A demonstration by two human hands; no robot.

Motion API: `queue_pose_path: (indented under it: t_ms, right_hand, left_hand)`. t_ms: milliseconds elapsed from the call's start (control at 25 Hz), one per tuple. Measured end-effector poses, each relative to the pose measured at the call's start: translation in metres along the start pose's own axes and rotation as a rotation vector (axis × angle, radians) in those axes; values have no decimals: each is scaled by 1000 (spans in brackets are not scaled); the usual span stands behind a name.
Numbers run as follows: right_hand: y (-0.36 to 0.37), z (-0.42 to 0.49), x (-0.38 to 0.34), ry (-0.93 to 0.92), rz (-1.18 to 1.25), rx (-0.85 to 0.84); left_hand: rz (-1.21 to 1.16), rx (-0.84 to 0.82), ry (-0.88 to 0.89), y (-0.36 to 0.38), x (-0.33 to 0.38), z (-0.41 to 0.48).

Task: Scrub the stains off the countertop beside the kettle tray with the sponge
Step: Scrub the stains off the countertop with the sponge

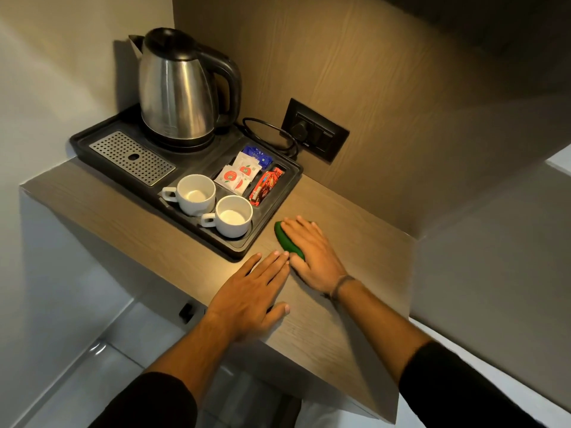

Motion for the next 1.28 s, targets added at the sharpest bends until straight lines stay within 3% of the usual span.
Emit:
queue_pose_path:
  t_ms: [160,320,440,560,640,840,1040,1280]
  right_hand:
    - [-4,-105,37,4,-25,19]
    - [-35,-99,81,255,-13,93]
    - [-25,-83,37,357,41,147]
    - [20,-140,-18,221,17,89]
    - [16,-180,-15,229,-3,115]
    - [-24,-141,23,563,51,244]
    - [33,-167,-44,336,19,140]
    - [6,-162,2,502,6,131]
  left_hand:
    - [-14,14,-3,-2,-1,0]
    - [-17,18,0,0,-3,0]
    - [14,1,15,-1,-1,0]
    - [31,-9,4,-3,1,0]
    - [44,-24,6,-2,1,-1]
    - [67,-25,16,0,0,0]
    - [68,-37,16,2,-2,0]
    - [68,-58,19,1,-1,1]
Point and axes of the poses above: each hand's wrist, its own z-axis towards the middle knuckle, its own y-axis out of the palm, x = y × z, the point moved 9 cm from there along z, towards the middle knuckle
